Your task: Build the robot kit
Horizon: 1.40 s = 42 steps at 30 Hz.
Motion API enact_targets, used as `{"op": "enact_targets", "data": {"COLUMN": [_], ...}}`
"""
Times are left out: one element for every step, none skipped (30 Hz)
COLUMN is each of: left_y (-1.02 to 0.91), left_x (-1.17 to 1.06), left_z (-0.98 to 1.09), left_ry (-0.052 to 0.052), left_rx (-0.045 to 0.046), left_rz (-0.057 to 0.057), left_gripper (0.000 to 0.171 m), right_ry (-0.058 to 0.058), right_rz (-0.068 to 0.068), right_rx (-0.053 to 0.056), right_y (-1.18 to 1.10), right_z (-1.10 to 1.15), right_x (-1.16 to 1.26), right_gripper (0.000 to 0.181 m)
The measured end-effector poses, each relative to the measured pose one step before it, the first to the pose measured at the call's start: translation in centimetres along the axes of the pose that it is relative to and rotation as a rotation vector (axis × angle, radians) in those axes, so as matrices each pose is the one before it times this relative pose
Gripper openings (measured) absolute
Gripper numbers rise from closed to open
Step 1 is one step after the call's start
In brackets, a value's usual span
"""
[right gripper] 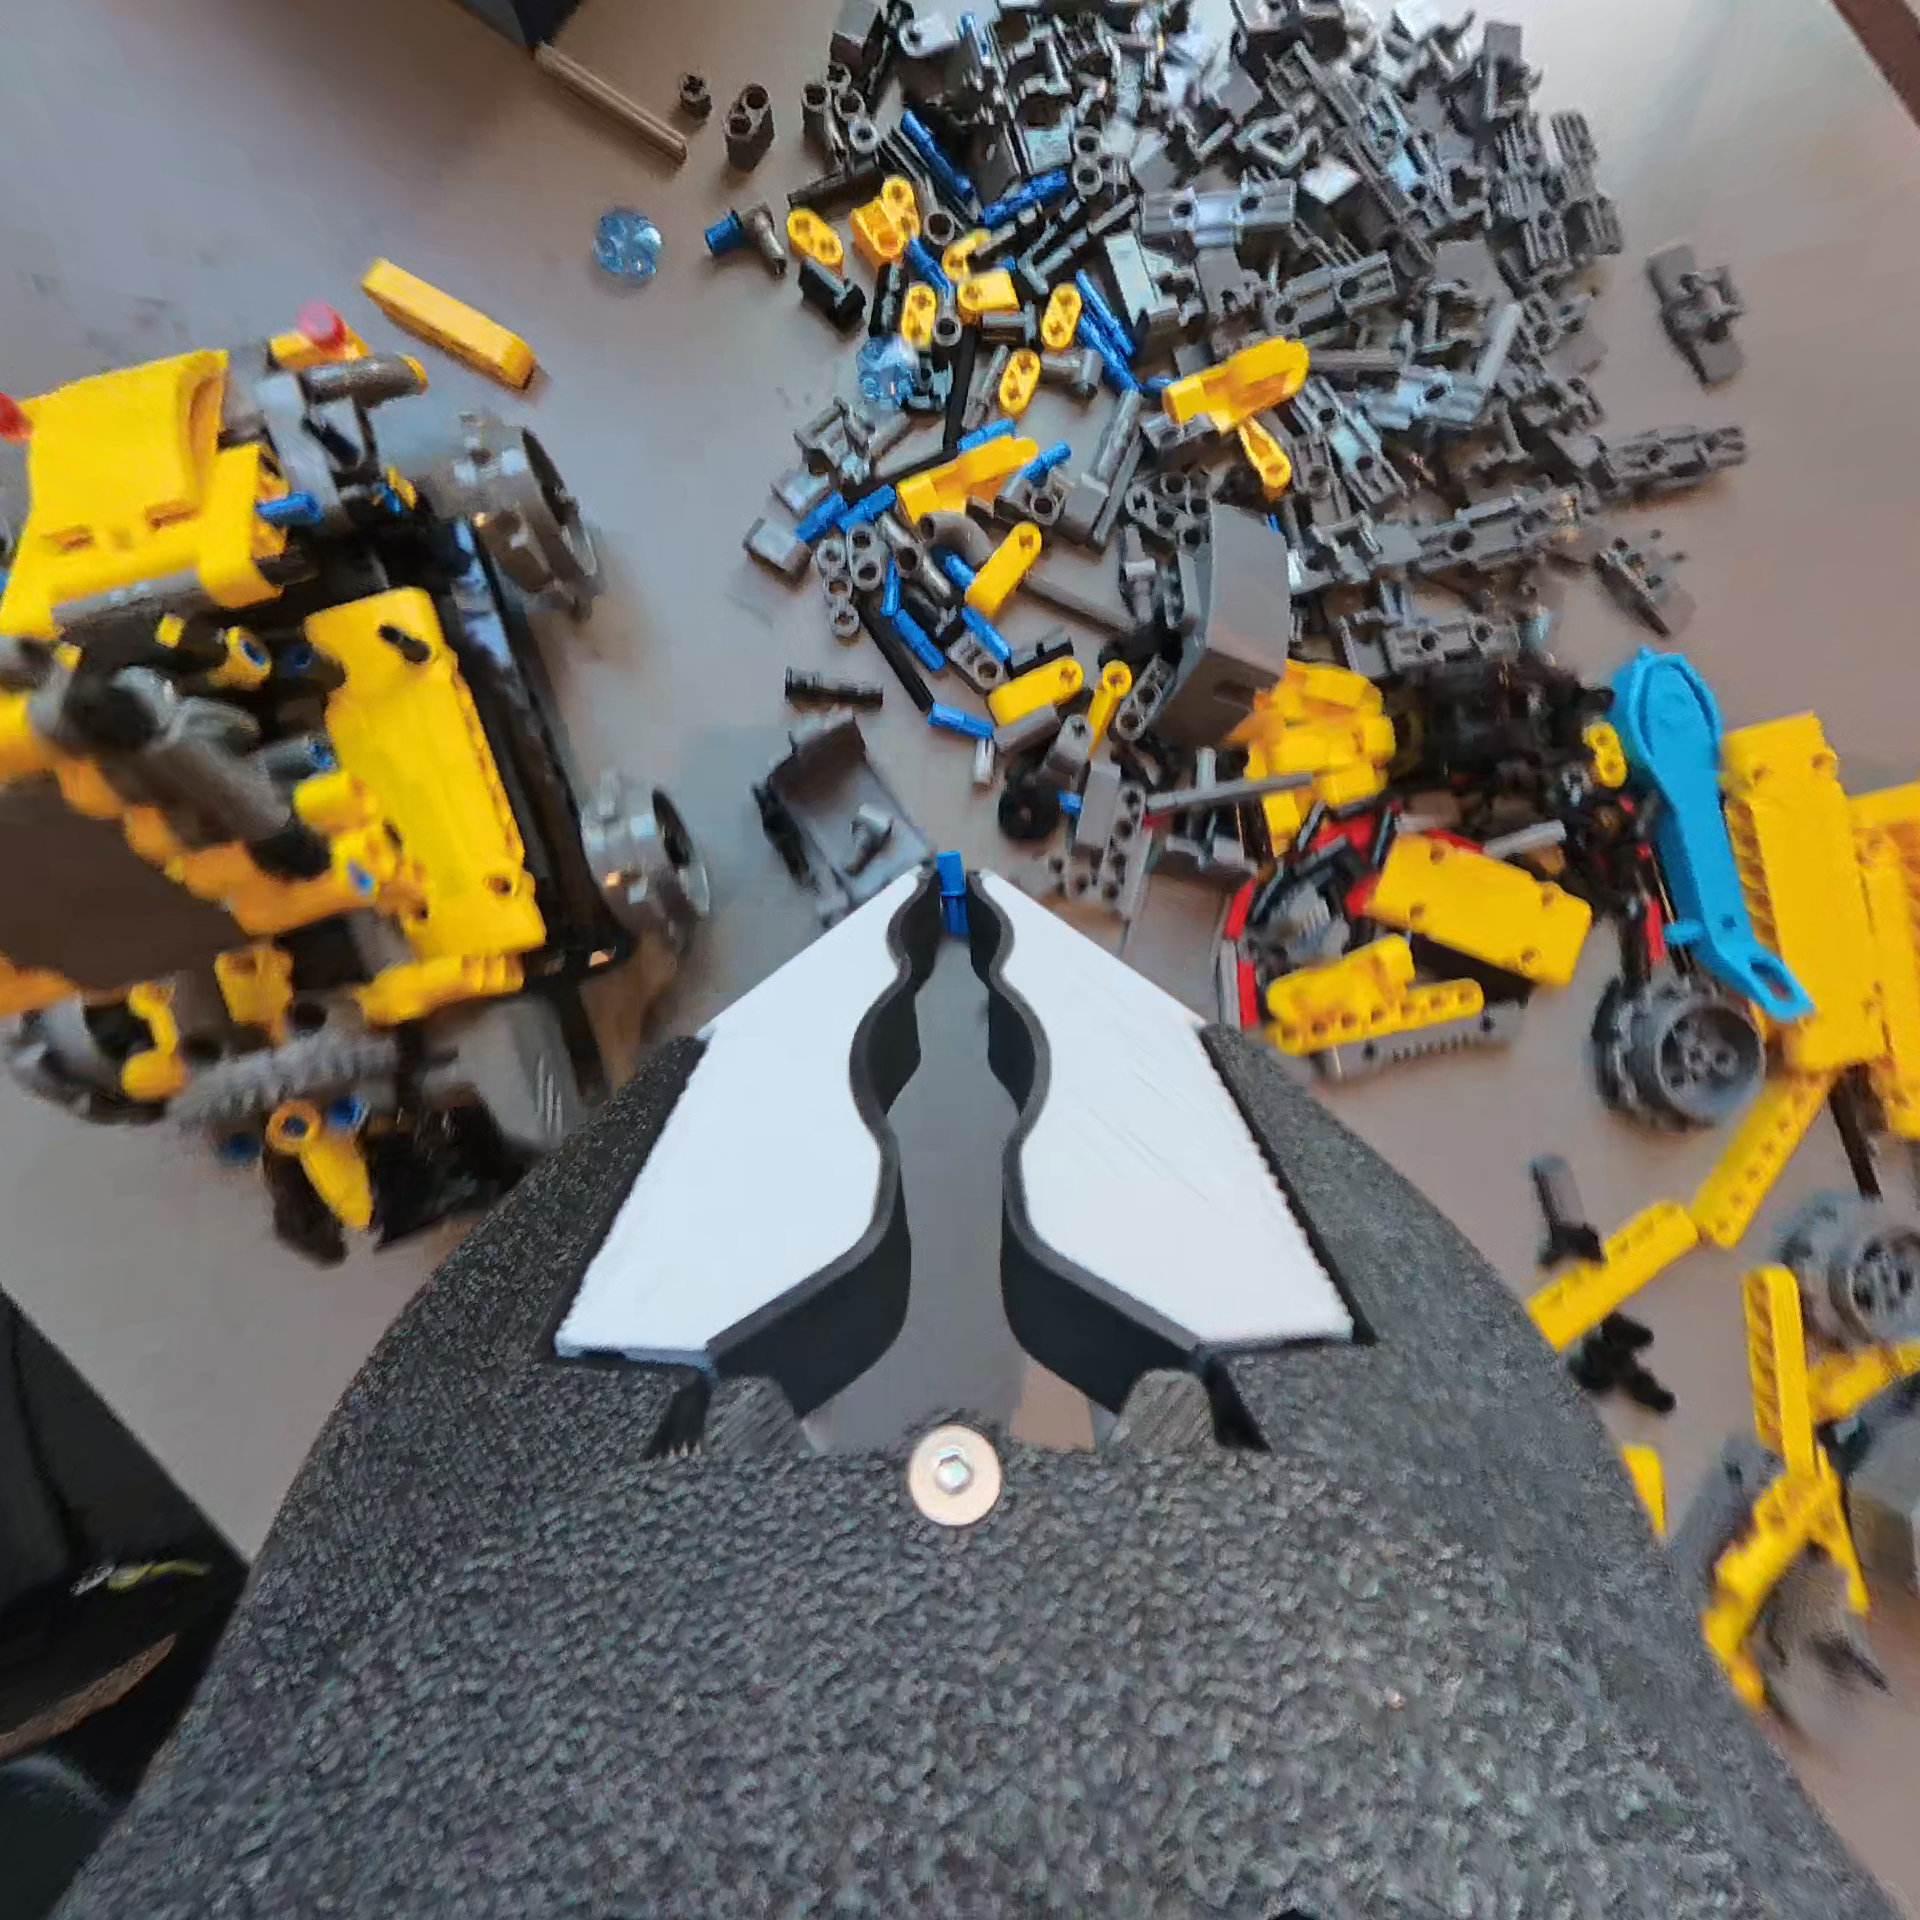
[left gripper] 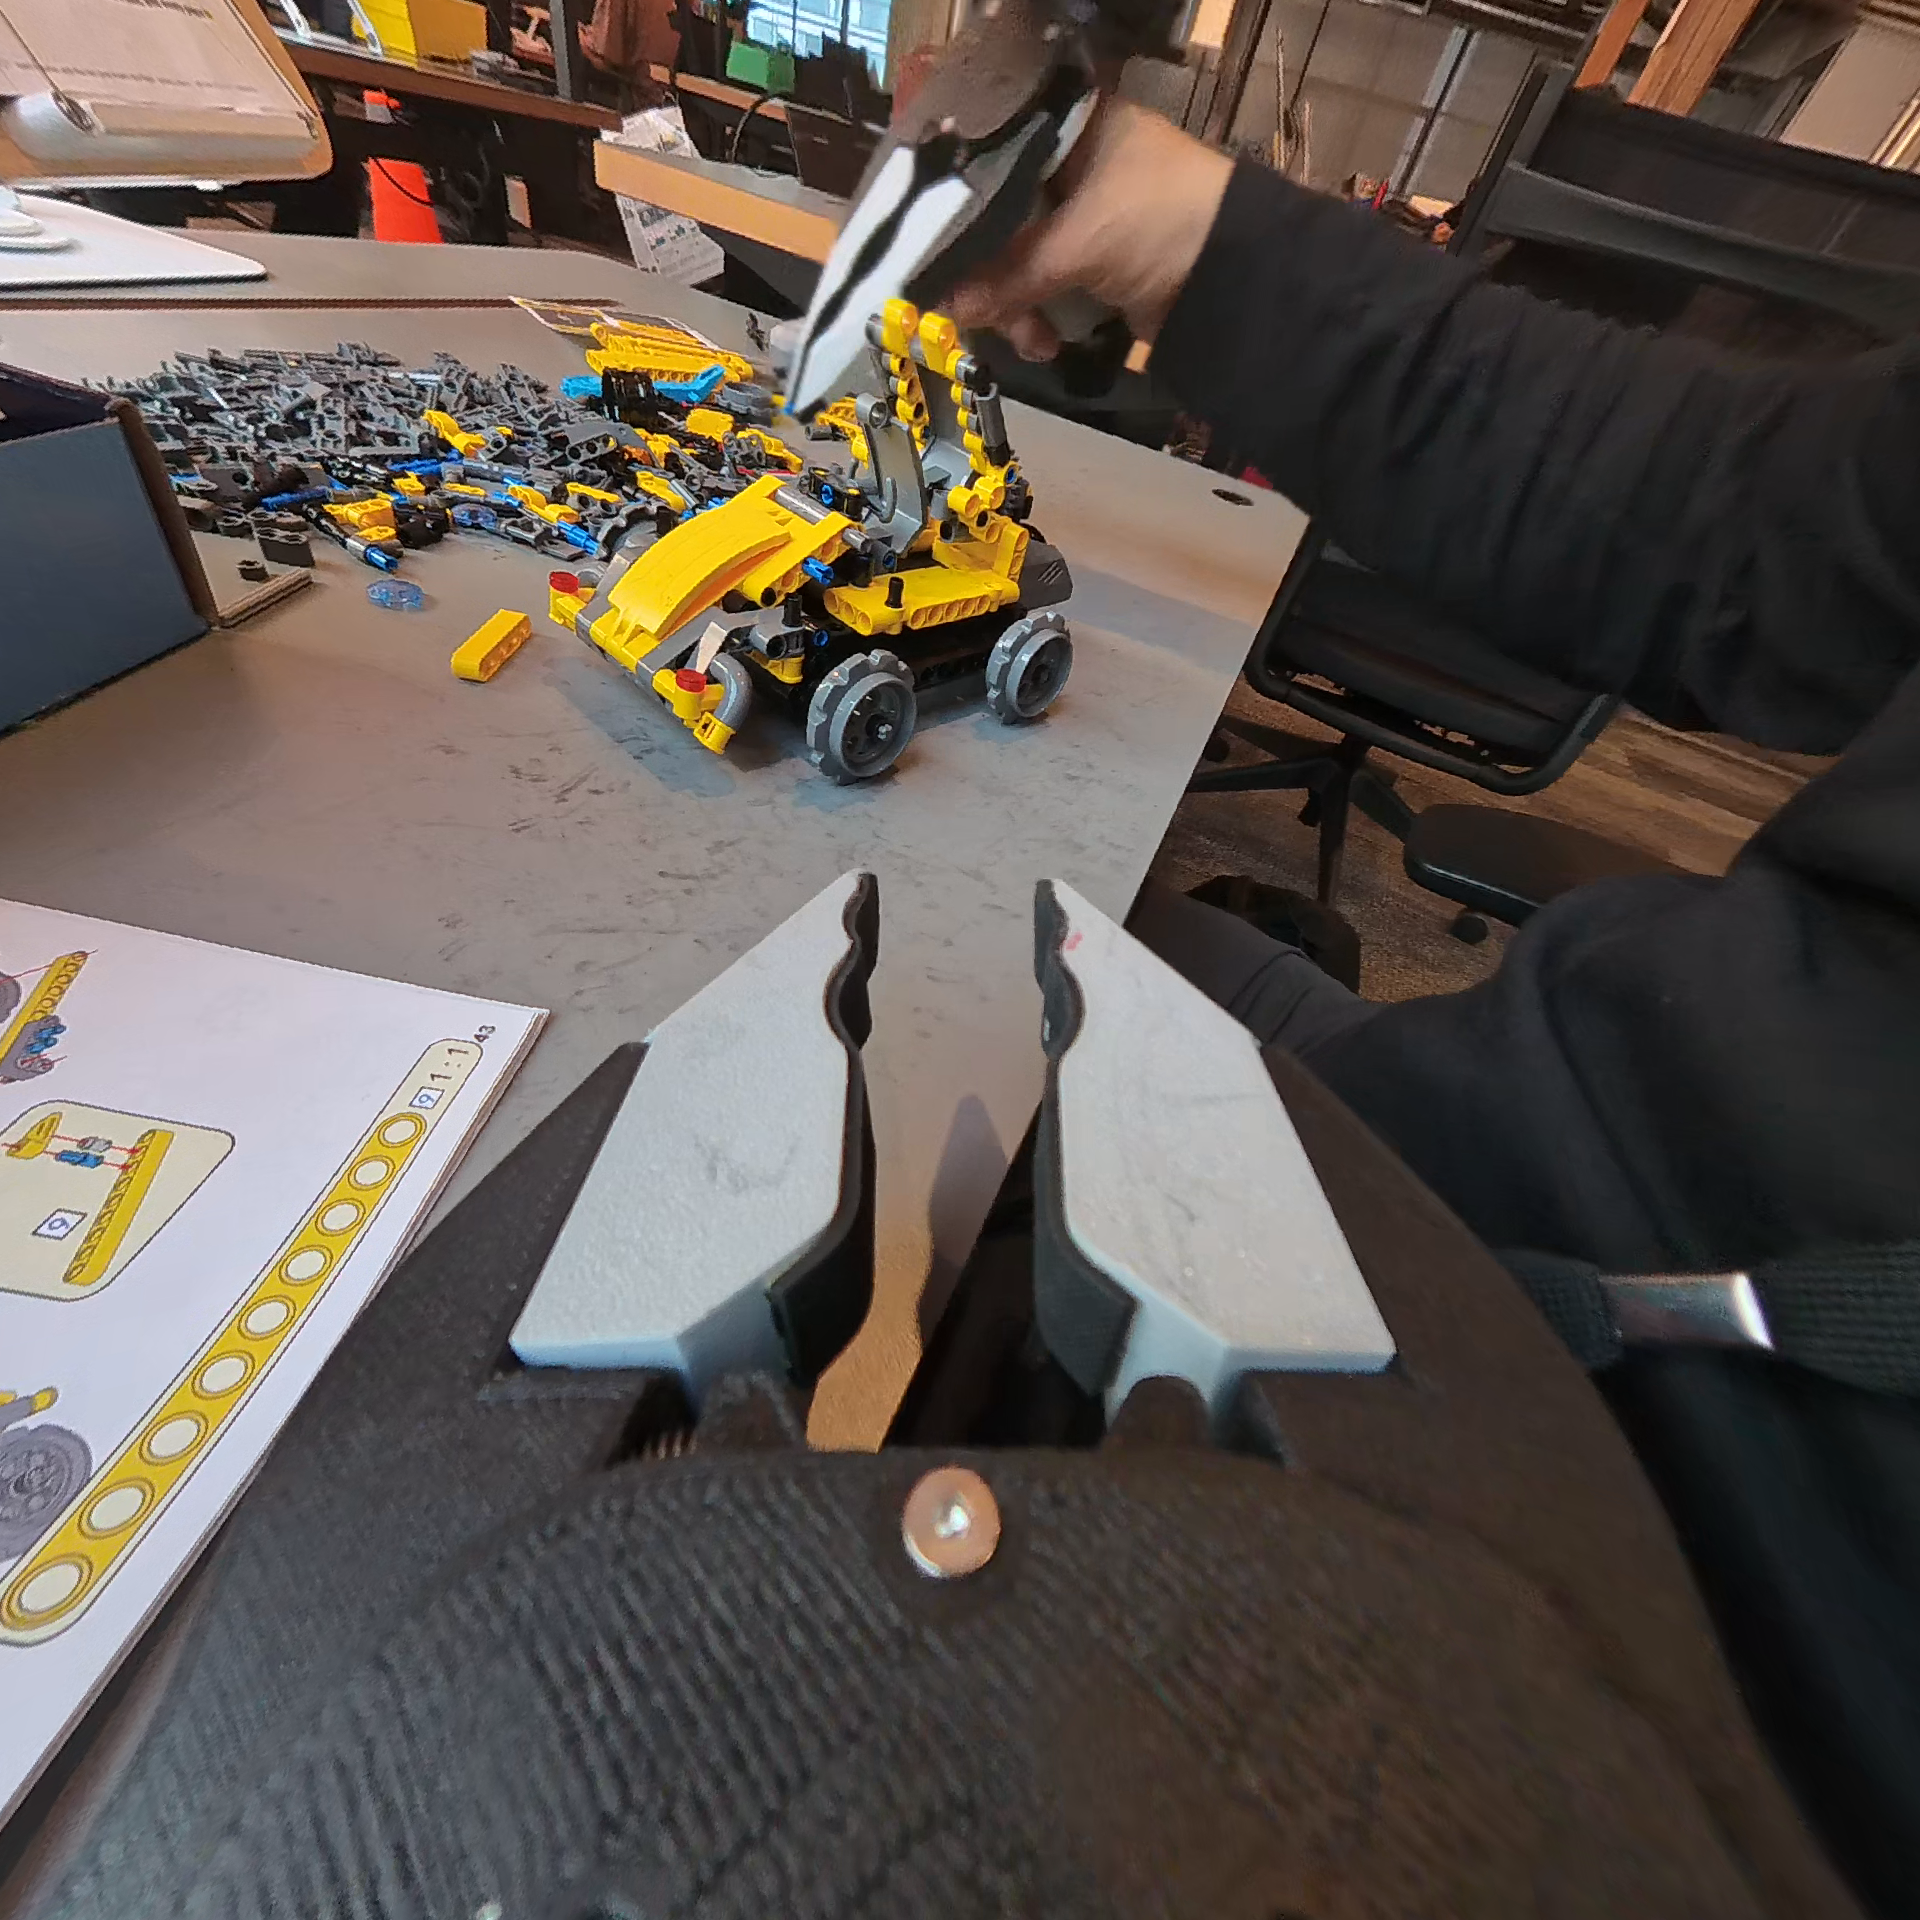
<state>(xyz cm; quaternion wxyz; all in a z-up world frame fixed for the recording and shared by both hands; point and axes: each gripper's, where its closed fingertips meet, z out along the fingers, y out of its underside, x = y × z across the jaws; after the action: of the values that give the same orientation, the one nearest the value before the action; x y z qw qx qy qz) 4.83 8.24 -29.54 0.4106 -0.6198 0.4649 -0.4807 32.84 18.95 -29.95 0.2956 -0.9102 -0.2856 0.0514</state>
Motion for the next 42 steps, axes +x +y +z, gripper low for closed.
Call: {"op": "enact_targets", "data": {"left_y": [-0.055,-0.085,-0.095,-0.080,-0.079,-0.055,-0.025,0.009,0.051,0.071,0.060,0.017,-0.001,-0.010,0.013,-0.005,0.015,0.044,0.042,0.032,-0.001,-0.019,-0.037,-0.036,-0.019,-0.013,-0.010,0.024,0.060,0.049,-0.006,-0.012,0.007,0.036,0.027,0.023,0.031,0.041,0.015,0.000,-0.023,-0.017], "left_x": [0.025,0.010,-0.005,0.015,0.007,0.001,0.003,0.012,0.011,0.000,0.016,-0.009,-0.028,-0.033,-0.044,-0.026,-0.034,-0.013,0.026,0.030,0.028,0.013,-0.004,-0.031,-0.033,-0.042,-0.038,-0.022,-0.012,-0.039,-0.087,-0.075,-0.021,-0.039,-0.009,-0.017,-0.015,-0.009,-0.019,-0.015,-0.011,-0.060], "left_z": [-0.079,-0.085,-0.093,-0.087,-0.089,-0.072,-0.041,0.012,0.045,0.061,0.055,0.037,0.015,0.020,0.013,0.011,0.027,0.023,0.019,-0.003,-0.012,-0.026,-0.020,-0.004,0.022,0.021,0.042,0.036,0.042,0.039,0.032,0.041,0.026,0.026,0.022,0.014,0.017,0.009,0.006,-0.005,-0.009,-0.002], "left_ry": [0.0030,0.0034,0.0046,0.0053,0.0050,0.0033,0.0004,-0.0018,-0.0029,-0.0029,-0.0011,-0.0012,-0.0009,-0.0006,-0.0008,-0.0013,-0.0022,-0.0019,-0.0006,-0.0002,0.0002,0.0009,0.0009,0.0001,-0.0004,-0.0017,-0.0030,-0.0032,-0.0025,-0.0044,-0.0079,-0.0069,-0.0041,-0.0058,-0.0055,-0.0062,-0.0063,-0.0055,-0.0055,-0.0052,-0.0035,-0.0064], "left_rx": [0.00400,0.00568,0.00554,0.00487,0.00466,0.00322,0.00125,-0.00056,-0.00283,-0.00478,-0.00432,-0.00159,0.00027,-0.00030,-0.00043,0.00007,-0.00053,-0.00220,-0.00238,-0.00129,0.00024,0.00184,0.00255,0.00188,0.00116,0.00113,0.00047,-0.00153,-0.00352,-0.00244,0.00096,0.00188,0.00035,-0.00090,0.00046,0.00096,0.00020,0.00006,0.00102,0.00215,0.00277,0.00173], "left_rz": [-0.0045,-0.0074,-0.0097,-0.0113,-0.0107,-0.0073,-0.0025,0.0020,0.0046,0.0050,0.0035,0.0009,-0.0009,-0.0018,-0.0015,-0.0002,0.0020,0.0037,0.0040,0.0036,0.0021,-0.0006,-0.0024,-0.0025,-0.0019,-0.0004,0.0015,0.0030,0.0044,0.0056,0.0039,0.0027,0.0050,0.0069,0.0086,0.0094,0.0093,0.0083,0.0070,0.0053,0.0038,-0.0002], "left_gripper": [0.027,0.027,0.027,0.027,0.027,0.027,0.027,0.027,0.027,0.027,0.027,0.027,0.027,0.027,0.027,0.027,0.026,0.026,0.026,0.026,0.026,0.026,0.026,0.026,0.026,0.026,0.025,0.025,0.025,0.025,0.025,0.024,0.024,0.024,0.023,0.022,0.020,0.019,0.018,0.018,0.017,0.017], "right_ry": [0.0129,0.0211,0.0182,0.0071,0.0039,0.0068,0.0050,-0.0026,0.0001,0.0069,0.0036,-0.0039,-0.0069,-0.0107,0.0001,-0.0073,-0.0067,0.0001,0.0011,-0.0022,-0.0020,0.0015,0.0035,-0.0057,-0.0111,-0.0094,-0.0100,-0.0134,-0.0138,-0.0112,-0.0097,-0.0067,-0.0051,-0.0098,-0.0174,-0.0121,0.0078,0.0194,0.0152,-0.0002,-0.0007,0.0091], "right_rz": [0.0071,0.0080,0.0135,0.0190,0.0220,0.0241,0.0278,0.0270,0.0225,0.0202,0.0180,0.0150,0.0096,0.0053,0.0185,0.0133,0.0064,-0.0052,-0.0017,0.0056,0.0058,0.0003,-0.0024,0.0025,0.0058,0.0033,0.0006,-0.0018,-0.0040,-0.0035,0.0001,0.0041,0.0063,0.0075,0.0123,0.0176,0.0166,0.0082,-0.0018,-0.0079,-0.0086,-0.0077], "right_rx": [-0.0146,-0.0185,-0.0211,-0.0207,-0.0157,-0.0135,-0.0129,-0.0094,-0.0069,-0.0040,-0.0033,-0.0018,-0.0037,0.0040,0.0406,0.0000,0.0138,0.0055,0.0059,0.0048,0.0046,0.0057,0.0069,0.0108,0.0173,0.0236,0.0268,0.0300,0.0333,0.0380,0.0373,0.0325,0.0312,0.0327,0.0311,0.0216,0.0067,-0.0032,-0.0014,0.0032,0.0052,0.0043], "right_y": [0.942,1.155,1.336,1.453,1.465,1.480,1.451,1.330,1.178,0.980,0.808,0.620,0.518,0.273,-0.422,0.113,-0.128,0.017,-0.014,-0.006,-0.004,-0.001,-0.013,-0.089,-0.198,-0.278,-0.341,-0.397,-0.454,-0.535,-0.503,-0.442,-0.418,-0.392,-0.326,-0.143,0.092,0.267,0.249,0.196,0.126,0.126], "right_z": [-0.851,-0.798,-0.736,-0.656,-0.555,-0.438,-0.319,-0.173,-0.031,0.113,0.238,0.358,0.442,0.364,-0.018,0.107,0.033,0.030,0.001,0.006,0.005,-0.020,-0.026,-0.035,-0.066,-0.116,-0.160,-0.188,-0.219,-0.230,-0.228,-0.241,-0.269,-0.309,-0.306,-0.261,-0.219,-0.216,-0.225,-0.248,-0.264,-0.241], "right_x": [-0.036,0.106,0.119,-0.007,-0.043,0.018,0.039,-0.053,-0.030,0.089,0.043,-0.063,-0.107,-0.139,0.101,0.000,-0.062,-0.021,0.011,0.003,0.004,-0.002,-0.013,-0.145,-0.224,-0.196,-0.201,-0.248,-0.237,-0.191,-0.100,0.011,0.092,0.051,-0.020,0.122,0.419,0.540,0.363,0.032,-0.044,0.087], "right_gripper": [0.003,0.003,0.003,0.003,0.003,0.003,0.003,0.003,0.003,0.003,0.003,0.003,0.003,0.004,0.003,0.004,0.003,0.004,0.003,0.004,0.004,0.004,0.005,0.009,0.011,0.011,0.011,0.011,0.011,0.011,0.011,0.015,0.017,0.018,0.018,0.017,0.017,0.017,0.018,0.018,0.018,0.018]}}
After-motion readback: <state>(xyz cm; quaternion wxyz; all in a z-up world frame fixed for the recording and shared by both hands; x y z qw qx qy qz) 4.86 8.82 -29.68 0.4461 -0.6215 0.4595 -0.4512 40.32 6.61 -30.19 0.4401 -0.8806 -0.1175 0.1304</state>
